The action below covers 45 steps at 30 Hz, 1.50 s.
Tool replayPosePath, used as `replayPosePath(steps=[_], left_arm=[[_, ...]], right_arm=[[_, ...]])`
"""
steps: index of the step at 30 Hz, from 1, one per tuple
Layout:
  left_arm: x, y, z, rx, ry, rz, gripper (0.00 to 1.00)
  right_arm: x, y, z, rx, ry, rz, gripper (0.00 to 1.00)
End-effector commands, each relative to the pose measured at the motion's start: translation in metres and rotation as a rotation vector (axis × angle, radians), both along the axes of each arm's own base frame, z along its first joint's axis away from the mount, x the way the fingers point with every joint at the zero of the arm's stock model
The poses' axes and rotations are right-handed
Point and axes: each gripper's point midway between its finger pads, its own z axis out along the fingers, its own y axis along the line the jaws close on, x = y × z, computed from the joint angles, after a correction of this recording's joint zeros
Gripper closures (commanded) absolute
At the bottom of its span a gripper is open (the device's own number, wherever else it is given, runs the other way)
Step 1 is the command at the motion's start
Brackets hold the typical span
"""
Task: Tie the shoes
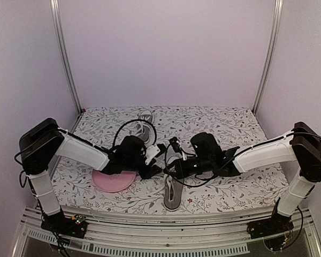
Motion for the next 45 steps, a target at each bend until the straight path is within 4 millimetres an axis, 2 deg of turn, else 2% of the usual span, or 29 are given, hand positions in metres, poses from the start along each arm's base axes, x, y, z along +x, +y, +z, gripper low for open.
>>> replayPosePath(steps=[1,9,13,14,18,19,20,21,25,29,33,37,42,45], left_arm=[[0.007,-0.004,-0.016,0.058,-0.026,-0.096,0.50],[0.008,0.001,-0.040,0.092,0.016,-0.118,0.48],[0.014,0.004,-0.043,0.105,0.011,-0.099,0.54],[0.012,0.007,-0.059,0.132,0.035,-0.097,0.57],[0.017,0.009,-0.064,0.137,0.033,-0.064,0.78],[0.018,0.009,-0.065,0.139,0.033,-0.052,0.86],[0.021,0.009,-0.065,0.139,0.044,-0.030,0.98],[0.022,0.009,-0.067,0.139,0.069,-0.008,1.00],[0.014,0.007,-0.056,0.073,0.096,0.006,1.00],[0.007,0.008,-0.016,-0.055,0.114,0.052,1.00],[-0.018,0.005,0.021,-0.203,0.234,0.084,1.00],[-0.052,0.012,0.040,-0.283,0.407,0.140,1.00],[-0.107,0.035,0.031,-0.245,0.671,0.258,1.00],[-0.141,0.038,0.036,-0.304,0.866,0.275,1.00]], right_arm=[[-0.002,0.003,0.018,0.050,-0.022,0.005,0.98],[-0.002,0.006,0.022,0.062,-0.024,0.014,0.98],[-0.003,0.007,0.021,0.062,-0.017,0.019,0.98],[-0.003,0.007,0.021,0.064,-0.015,0.020,0.98],[-0.004,0.006,0.019,0.063,-0.011,0.017,0.98],[-0.003,0.006,0.019,0.064,-0.012,0.017,0.98],[-0.003,0.006,0.019,0.062,-0.011,0.015,0.98],[-0.003,0.006,0.019,0.063,-0.010,0.015,0.98],[-0.003,0.006,0.018,0.062,-0.010,0.013,0.98],[-0.002,0.004,0.019,0.065,-0.013,0.005,0.98],[0.001,0.001,0.021,0.063,-0.022,-0.021,0.98],[0.007,-0.001,0.018,0.055,-0.019,-0.054,0.98],[0.009,0.002,0.016,0.054,-0.010,-0.061,0.98],[0.011,0.004,0.018,0.061,-0.012,-0.061,0.98]])
